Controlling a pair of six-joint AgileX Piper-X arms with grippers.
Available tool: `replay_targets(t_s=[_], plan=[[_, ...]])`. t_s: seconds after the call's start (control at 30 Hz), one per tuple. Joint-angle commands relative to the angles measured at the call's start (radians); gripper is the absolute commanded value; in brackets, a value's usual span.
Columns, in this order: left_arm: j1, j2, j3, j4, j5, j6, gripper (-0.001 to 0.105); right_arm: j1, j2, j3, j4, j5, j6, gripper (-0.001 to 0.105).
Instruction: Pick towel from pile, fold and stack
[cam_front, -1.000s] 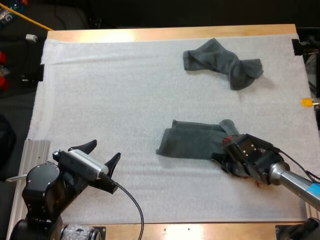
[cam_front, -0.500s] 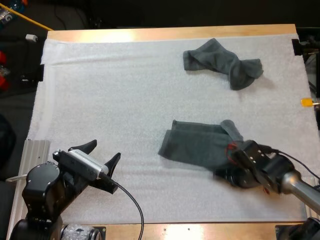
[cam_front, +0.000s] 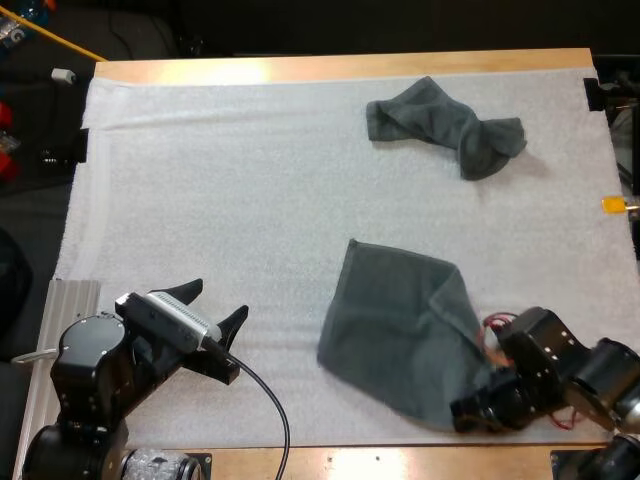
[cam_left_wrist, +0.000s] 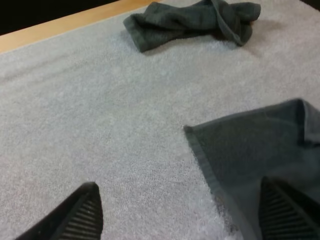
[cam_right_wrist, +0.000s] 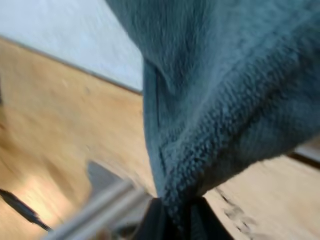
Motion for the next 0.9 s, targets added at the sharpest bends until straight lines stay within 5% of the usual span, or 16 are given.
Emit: replay_targets(t_s=[0.0,0.3,0.5,0.6,0.77,0.87], plan=[[-0.005,0.002,-0.006,-0.005,0.007,0.0,0.064,0.002,-0.011,-0.009,0.047,0.006,-0.023,0.0],[-0.005,0.002,-0.006,-0.005,0.019,0.0,0.064,0.002,-0.062,-0.045,0.102,-0.028,-0.078,0.0],[-0.005,0.002,-0.006,-0.005,0.023,0.0,0.064,0.002,-0.062,-0.052,0.118,0.217,-0.069,0.001],[-0.005,0.002,-0.006,-0.005,0.023,0.0,0.064,0.002,-0.062,-0.052,0.146,0.262,-0.054,0.015],[-0.005,0.002,-0.006,-0.005,0.029,0.0,0.064,0.002,-0.062,-0.052,0.193,0.344,-0.026,0.067],[-0.005,0.002,-0.006,-0.005,0.029,0.0,0.064,0.002,-0.062,-0.054,0.193,0.371,-0.012,0.064]])
